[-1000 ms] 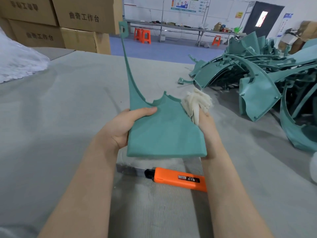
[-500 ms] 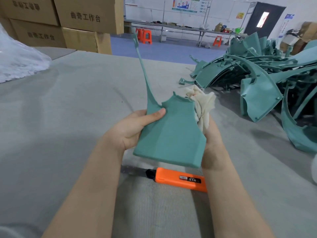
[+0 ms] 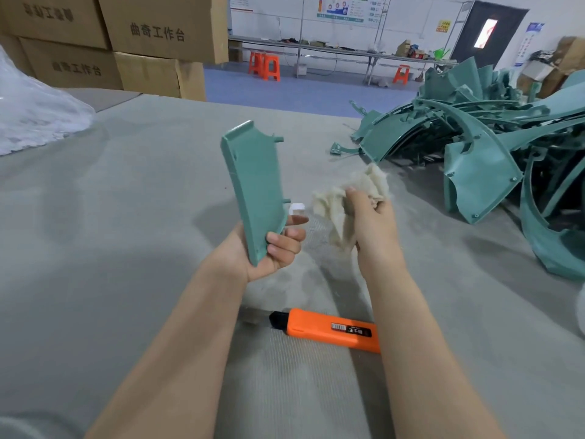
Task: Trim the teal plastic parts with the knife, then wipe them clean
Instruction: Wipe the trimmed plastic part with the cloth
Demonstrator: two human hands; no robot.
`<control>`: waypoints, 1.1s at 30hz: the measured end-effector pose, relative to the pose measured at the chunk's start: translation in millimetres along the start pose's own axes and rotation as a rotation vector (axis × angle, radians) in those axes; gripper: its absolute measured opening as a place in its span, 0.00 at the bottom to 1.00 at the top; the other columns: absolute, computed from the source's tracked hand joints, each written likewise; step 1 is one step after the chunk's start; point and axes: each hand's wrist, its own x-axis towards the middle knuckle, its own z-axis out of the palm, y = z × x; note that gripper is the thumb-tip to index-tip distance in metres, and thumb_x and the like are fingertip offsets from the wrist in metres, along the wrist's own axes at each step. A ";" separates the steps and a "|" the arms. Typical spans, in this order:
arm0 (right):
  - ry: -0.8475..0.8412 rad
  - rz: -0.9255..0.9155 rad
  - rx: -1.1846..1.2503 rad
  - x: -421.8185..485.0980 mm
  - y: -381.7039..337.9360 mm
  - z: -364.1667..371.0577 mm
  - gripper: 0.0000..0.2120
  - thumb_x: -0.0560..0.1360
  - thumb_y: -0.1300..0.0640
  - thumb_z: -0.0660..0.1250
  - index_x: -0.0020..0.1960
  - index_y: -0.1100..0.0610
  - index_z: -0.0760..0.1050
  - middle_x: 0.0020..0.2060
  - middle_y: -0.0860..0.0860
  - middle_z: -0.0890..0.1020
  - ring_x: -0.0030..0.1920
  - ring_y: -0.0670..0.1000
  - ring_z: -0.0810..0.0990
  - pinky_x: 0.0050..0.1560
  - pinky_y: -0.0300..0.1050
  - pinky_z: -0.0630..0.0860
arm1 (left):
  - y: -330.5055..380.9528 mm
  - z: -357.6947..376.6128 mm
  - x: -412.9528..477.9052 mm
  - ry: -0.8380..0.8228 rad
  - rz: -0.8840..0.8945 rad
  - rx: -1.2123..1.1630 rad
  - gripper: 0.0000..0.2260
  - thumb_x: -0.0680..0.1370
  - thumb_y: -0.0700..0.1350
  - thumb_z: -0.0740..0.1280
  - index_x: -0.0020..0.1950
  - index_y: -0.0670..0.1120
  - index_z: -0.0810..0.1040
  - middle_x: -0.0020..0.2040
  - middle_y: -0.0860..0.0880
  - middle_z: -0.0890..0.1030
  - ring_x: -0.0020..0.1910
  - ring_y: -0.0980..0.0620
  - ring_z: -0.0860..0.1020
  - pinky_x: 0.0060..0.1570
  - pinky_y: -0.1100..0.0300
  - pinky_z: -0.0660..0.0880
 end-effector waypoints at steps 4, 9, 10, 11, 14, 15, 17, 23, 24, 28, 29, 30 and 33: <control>-0.090 -0.181 0.198 -17.2 -12.9 6.4 0.15 0.79 0.49 0.63 0.63 0.53 0.72 0.56 0.49 0.80 0.58 0.48 0.78 0.67 0.51 0.71 | -0.3 1.0 2.8 -0.048 -0.062 0.067 0.15 0.74 0.45 0.55 0.39 0.38 0.77 0.28 0.49 0.70 0.16 0.60 0.66 0.14 0.70 0.62; -0.380 -0.495 -0.054 -46.6 -21.2 34.1 0.29 0.78 0.47 0.54 0.77 0.56 0.59 0.70 0.44 0.71 0.71 0.39 0.66 0.72 0.37 0.61 | -10.3 -4.0 3.1 0.180 -0.002 0.195 0.14 0.55 0.49 0.66 0.36 0.46 0.69 0.27 0.50 0.70 0.18 0.58 0.65 0.17 0.71 0.63; -0.358 -0.589 -0.129 -49.2 -21.0 37.7 0.28 0.79 0.50 0.54 0.76 0.60 0.58 0.71 0.50 0.69 0.72 0.46 0.65 0.74 0.43 0.60 | -11.9 -7.3 3.5 0.242 0.026 0.217 0.12 0.58 0.49 0.63 0.37 0.46 0.68 0.30 0.49 0.69 0.18 0.56 0.68 0.16 0.69 0.66; -0.297 -0.675 -0.206 -49.7 -21.1 38.2 0.26 0.79 0.52 0.53 0.74 0.63 0.61 0.68 0.55 0.71 0.70 0.52 0.67 0.72 0.49 0.62 | -13.0 -6.6 2.3 0.245 0.020 0.254 0.11 0.59 0.49 0.62 0.36 0.46 0.69 0.30 0.49 0.69 0.18 0.56 0.70 0.17 0.69 0.67; 0.004 -0.735 -0.320 -39.0 -20.1 26.6 0.18 0.80 0.51 0.52 0.59 0.63 0.70 0.50 0.58 0.78 0.53 0.61 0.75 0.54 0.55 0.70 | -12.4 18.8 -7.6 -0.077 -0.259 0.520 0.13 0.52 0.50 0.72 0.28 0.44 0.74 0.23 0.51 0.70 0.17 0.59 0.67 0.19 0.72 0.64; 0.054 -0.715 -0.306 -35.2 -18.9 21.2 0.15 0.80 0.49 0.51 0.55 0.59 0.69 0.45 0.54 0.78 0.49 0.59 0.76 0.49 0.53 0.71 | -11.4 24.5 -11.2 -0.160 -0.341 0.546 0.16 0.51 0.50 0.76 0.29 0.44 0.76 0.24 0.50 0.71 0.18 0.59 0.67 0.20 0.72 0.64; 0.082 -0.697 -0.294 -29.2 -16.9 13.1 0.12 0.80 0.48 0.52 0.52 0.55 0.68 0.38 0.43 0.75 0.43 0.53 0.76 0.42 0.49 0.69 | -8.6 27.3 -15.8 -0.228 -0.334 0.589 0.14 0.56 0.53 0.73 0.31 0.43 0.81 0.26 0.50 0.75 0.19 0.58 0.69 0.21 0.70 0.66; 0.172 -0.728 -0.309 -18.0 -21.2 0.9 0.17 0.80 0.46 0.52 0.52 0.58 0.71 0.34 0.38 0.73 0.40 0.49 0.75 0.39 0.50 0.69 | -0.3 22.1 -22.9 -0.016 0.352 0.368 0.30 0.83 0.55 0.50 0.36 0.43 0.86 0.36 0.47 0.85 0.36 0.57 0.84 0.35 0.64 0.79; 0.174 -0.722 -0.324 -16.8 -21.1 0.1 0.17 0.80 0.46 0.52 0.51 0.58 0.71 0.34 0.39 0.73 0.39 0.49 0.75 0.39 0.51 0.70 | 4.8 26.8 -26.5 -0.115 0.379 0.348 0.31 0.80 0.64 0.50 0.46 0.46 0.87 0.47 0.47 0.86 0.46 0.54 0.84 0.45 0.60 0.80; 0.135 -0.716 -0.351 -17.9 -18.7 4.3 0.12 0.80 0.46 0.53 0.49 0.52 0.69 0.35 0.39 0.74 0.38 0.44 0.73 0.38 0.43 0.67 | 8.2 30.9 -27.6 -0.052 0.550 0.395 0.21 0.77 0.60 0.62 0.59 0.46 0.79 0.56 0.47 0.83 0.55 0.49 0.82 0.50 0.56 0.80; 0.128 -0.691 -0.321 -16.7 -17.5 4.7 0.11 0.81 0.47 0.53 0.49 0.51 0.69 0.36 0.39 0.74 0.37 0.42 0.72 0.39 0.41 0.68 | 6.7 31.2 -25.5 0.043 0.594 0.401 0.15 0.78 0.53 0.64 0.58 0.45 0.79 0.53 0.48 0.85 0.52 0.50 0.83 0.46 0.57 0.80; 0.140 -0.640 -0.263 -15.7 -16.9 4.3 0.10 0.82 0.48 0.52 0.49 0.51 0.69 0.37 0.40 0.74 0.38 0.41 0.73 0.42 0.40 0.70 | 5.4 30.9 -22.5 0.126 0.627 0.378 0.11 0.79 0.48 0.64 0.57 0.45 0.79 0.50 0.48 0.85 0.49 0.50 0.84 0.43 0.57 0.81; 0.320 -0.525 -0.049 -11.4 -20.6 -4.5 0.12 0.84 0.51 0.53 0.44 0.50 0.69 0.36 0.40 0.74 0.38 0.43 0.73 0.45 0.46 0.72 | 5.8 27.3 -17.5 0.273 0.667 0.258 0.09 0.81 0.45 0.62 0.59 0.45 0.78 0.51 0.47 0.85 0.46 0.49 0.84 0.42 0.55 0.82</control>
